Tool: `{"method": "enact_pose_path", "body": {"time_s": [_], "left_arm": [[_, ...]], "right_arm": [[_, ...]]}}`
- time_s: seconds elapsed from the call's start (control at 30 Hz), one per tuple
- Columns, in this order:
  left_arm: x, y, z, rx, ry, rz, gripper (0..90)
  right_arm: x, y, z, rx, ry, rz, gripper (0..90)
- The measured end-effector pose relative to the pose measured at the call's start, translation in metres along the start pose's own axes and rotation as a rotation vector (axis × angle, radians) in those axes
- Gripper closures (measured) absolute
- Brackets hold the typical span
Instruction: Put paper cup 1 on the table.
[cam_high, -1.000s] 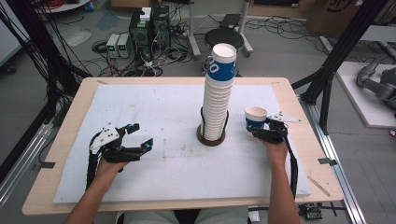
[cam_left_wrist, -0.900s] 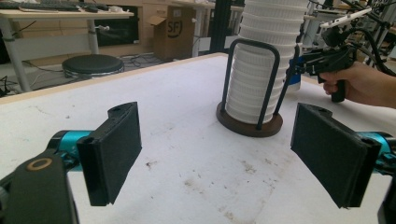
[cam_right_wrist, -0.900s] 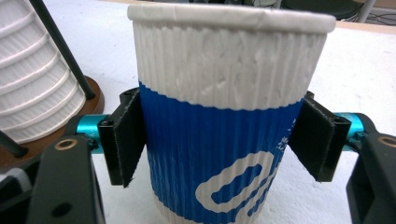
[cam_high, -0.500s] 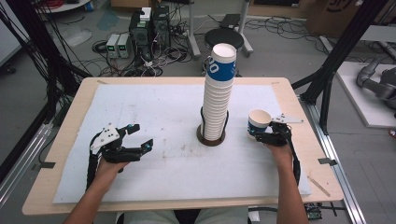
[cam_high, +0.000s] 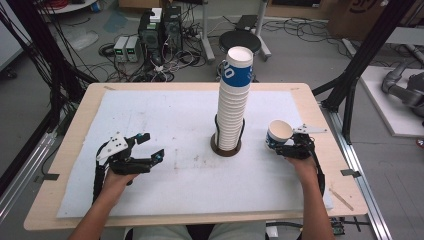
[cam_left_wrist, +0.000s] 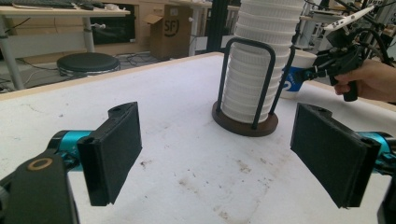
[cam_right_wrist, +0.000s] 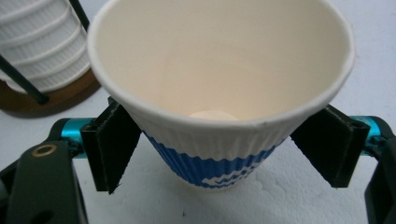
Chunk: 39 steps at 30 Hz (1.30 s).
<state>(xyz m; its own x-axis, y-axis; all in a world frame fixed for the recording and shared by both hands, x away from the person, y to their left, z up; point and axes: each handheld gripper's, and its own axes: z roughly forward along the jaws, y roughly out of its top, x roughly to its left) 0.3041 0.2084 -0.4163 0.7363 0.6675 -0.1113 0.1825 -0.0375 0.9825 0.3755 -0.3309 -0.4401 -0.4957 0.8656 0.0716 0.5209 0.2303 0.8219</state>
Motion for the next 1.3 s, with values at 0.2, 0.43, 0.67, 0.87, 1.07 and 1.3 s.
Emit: {"method": "enact_pose_path", "body": {"time_s": [0.2, 0.43, 0.67, 0.87, 1.07, 1.3], "left_arm": [[0.001, 0.0, -0.001, -0.005, -0.002, -0.005, 16.3], [0.001, 0.003, -0.003, -0.011, -0.016, -0.019, 16.3], [0.003, 0.008, -0.005, -0.014, -0.039, -0.048, 16.0], [0.001, 0.01, -0.007, -0.011, -0.044, -0.04, 16.0], [0.003, 0.011, -0.01, -0.02, -0.028, -0.044, 16.0], [0.005, 0.01, -0.012, -0.027, -0.017, -0.051, 16.0]], "right_arm": [[-0.003, -0.01, -0.008, 0.019, 0.017, 0.02, 18.8], [-0.003, -0.018, -0.034, -0.02, 0.034, 0.038, 18.8], [0.012, -0.013, -0.065, -0.104, 0.074, 0.033, 18.9], [0.032, -0.008, -0.077, -0.126, 0.117, -0.013, 18.8], [0.048, -0.006, -0.088, -0.174, 0.143, -0.018, 18.9], [0.059, 0.003, -0.097, -0.206, 0.136, -0.077, 18.9]]}}
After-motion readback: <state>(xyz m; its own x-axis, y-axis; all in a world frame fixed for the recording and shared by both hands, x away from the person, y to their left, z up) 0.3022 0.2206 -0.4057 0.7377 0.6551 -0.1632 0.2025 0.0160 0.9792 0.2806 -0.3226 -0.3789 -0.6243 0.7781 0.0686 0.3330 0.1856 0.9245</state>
